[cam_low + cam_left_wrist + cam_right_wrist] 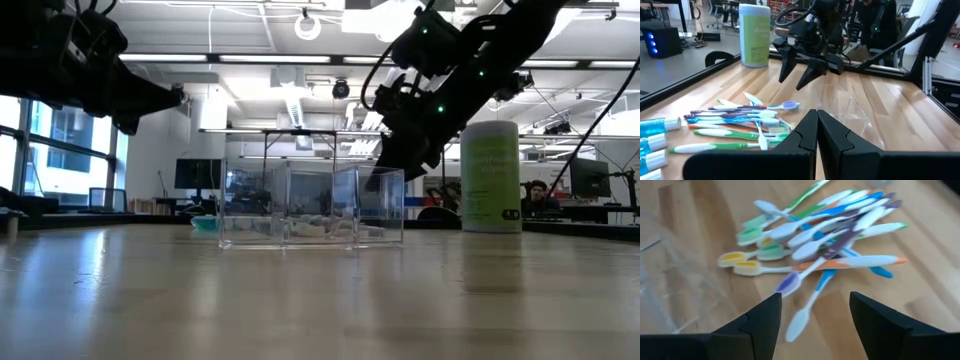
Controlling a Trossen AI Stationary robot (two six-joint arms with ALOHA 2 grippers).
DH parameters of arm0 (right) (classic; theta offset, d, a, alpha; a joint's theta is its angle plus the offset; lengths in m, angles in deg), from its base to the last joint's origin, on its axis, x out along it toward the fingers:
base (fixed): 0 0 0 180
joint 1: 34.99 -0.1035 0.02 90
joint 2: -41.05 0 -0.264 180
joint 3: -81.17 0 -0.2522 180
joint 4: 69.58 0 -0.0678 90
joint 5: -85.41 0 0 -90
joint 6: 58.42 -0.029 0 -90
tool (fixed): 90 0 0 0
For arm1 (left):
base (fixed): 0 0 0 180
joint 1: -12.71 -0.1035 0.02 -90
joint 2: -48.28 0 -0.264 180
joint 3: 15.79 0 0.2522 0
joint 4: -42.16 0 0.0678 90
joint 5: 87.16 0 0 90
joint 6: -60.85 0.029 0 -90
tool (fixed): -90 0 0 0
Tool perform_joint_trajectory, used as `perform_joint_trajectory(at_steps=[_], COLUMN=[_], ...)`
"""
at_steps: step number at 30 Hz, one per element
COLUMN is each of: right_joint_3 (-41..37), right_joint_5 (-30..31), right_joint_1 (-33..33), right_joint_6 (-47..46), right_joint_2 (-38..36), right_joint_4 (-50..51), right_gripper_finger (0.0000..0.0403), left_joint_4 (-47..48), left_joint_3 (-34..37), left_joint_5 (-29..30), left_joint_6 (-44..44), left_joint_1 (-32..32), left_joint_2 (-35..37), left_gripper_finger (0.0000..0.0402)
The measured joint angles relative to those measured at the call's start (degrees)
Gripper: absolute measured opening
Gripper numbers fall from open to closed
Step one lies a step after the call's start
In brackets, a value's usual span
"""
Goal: Pick & Place toothbrushing station
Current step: Put the blue toothbrush into the transparent organizer
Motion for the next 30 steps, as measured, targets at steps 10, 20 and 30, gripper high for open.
perform_joint_trajectory(at_steps=[10,20,30], right_joint_3=[0.1,0.1,0.1], right_joint_5=[0.3,-2.8,-7.2], right_joint_1=[0.5,2.2,5.2], right_joint_6=[0.6,3.1,5.4], right_joint_2=[1.1,3.1,5.8], right_joint_4=[-1.2,-2.2,-4.1], right_gripper_finger=[0.0226,0.0225,0.0225], left_joint_4=[-0.5,-0.4,-0.4], left_joint_3=[0.0,0.0,0.0], left_joint_5=[0.0,-0.1,-0.3], left_joint_6=[-0.1,-0.1,-0.1], left_joint_1=[0.0,0.0,0.0], left_joint_2=[0.0,0.0,0.0], left_gripper_finger=[0.0003,0.0003,0.0003])
